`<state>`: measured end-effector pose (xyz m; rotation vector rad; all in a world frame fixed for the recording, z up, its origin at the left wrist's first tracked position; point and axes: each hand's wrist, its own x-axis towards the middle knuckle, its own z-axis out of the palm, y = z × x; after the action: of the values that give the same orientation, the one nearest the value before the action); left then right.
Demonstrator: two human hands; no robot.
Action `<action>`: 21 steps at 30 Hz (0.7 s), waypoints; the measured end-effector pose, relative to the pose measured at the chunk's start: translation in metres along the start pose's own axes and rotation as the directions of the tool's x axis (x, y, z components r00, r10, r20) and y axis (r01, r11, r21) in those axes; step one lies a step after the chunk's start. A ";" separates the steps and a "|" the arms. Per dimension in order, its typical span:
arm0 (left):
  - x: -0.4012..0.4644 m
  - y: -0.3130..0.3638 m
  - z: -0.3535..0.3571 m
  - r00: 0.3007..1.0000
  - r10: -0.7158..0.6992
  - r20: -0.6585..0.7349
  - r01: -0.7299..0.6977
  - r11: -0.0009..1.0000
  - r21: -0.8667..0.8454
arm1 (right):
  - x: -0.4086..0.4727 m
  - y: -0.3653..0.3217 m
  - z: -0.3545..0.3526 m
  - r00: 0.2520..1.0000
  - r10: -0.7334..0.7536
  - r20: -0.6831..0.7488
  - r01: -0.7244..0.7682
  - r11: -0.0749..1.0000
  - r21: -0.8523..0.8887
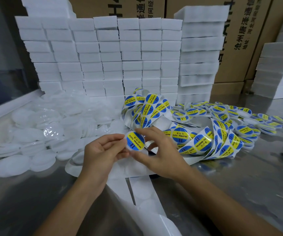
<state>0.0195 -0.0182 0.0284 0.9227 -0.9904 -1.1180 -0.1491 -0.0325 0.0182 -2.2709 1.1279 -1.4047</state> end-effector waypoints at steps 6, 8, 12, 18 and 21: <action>0.003 -0.011 -0.004 0.954 0.280 0.111 -0.297 0.817 0.495 | 0.010 0.003 -0.032 1.000 -0.006 0.009 0.008 0.985 -0.170; 0.001 -0.012 -0.008 0.892 0.362 0.271 -0.442 0.576 0.688 | 0.018 0.011 -0.050 0.995 0.058 -0.087 -0.073 0.981 -0.179; -0.002 -0.010 -0.015 0.836 0.138 0.531 -0.549 0.216 0.807 | 0.034 0.037 -0.083 0.947 0.159 -0.277 -0.224 0.950 -0.219; 0.001 -0.006 -0.019 0.857 -0.057 0.512 -0.513 0.006 0.859 | 0.064 0.091 -0.122 0.875 0.288 -0.390 -0.444 0.797 -0.408; 0.002 -0.008 -0.019 0.856 -0.044 0.516 -0.514 0.045 0.857 | 0.078 0.114 -0.137 0.840 0.389 -0.377 -0.540 0.659 -0.523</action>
<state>0.0353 -0.0195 0.0159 1.5166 -2.3664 -0.0685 -0.3008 -0.1401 0.0744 -1.9189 2.3521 -1.2097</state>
